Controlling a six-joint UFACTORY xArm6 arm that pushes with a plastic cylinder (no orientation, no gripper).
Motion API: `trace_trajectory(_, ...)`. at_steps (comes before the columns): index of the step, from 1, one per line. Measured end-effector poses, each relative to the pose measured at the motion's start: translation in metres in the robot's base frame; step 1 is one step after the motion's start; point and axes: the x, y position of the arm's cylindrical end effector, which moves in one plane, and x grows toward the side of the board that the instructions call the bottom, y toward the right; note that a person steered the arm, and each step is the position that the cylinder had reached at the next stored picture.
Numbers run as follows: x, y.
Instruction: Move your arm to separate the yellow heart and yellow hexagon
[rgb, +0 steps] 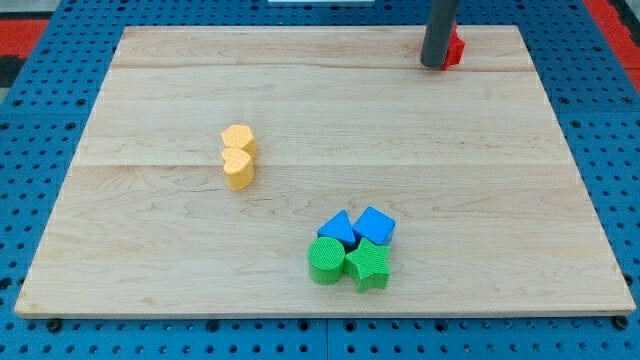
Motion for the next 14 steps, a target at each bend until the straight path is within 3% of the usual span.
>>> trace_trajectory(1, 0.034, -0.006)
trace_trajectory(3, 0.154, -0.043)
trace_trajectory(5, 0.231, -0.139)
trace_trajectory(7, 0.248, -0.300)
trace_trajectory(9, 0.211, -0.311)
trace_trajectory(12, 0.234, -0.278)
trace_trajectory(14, 0.192, -0.253)
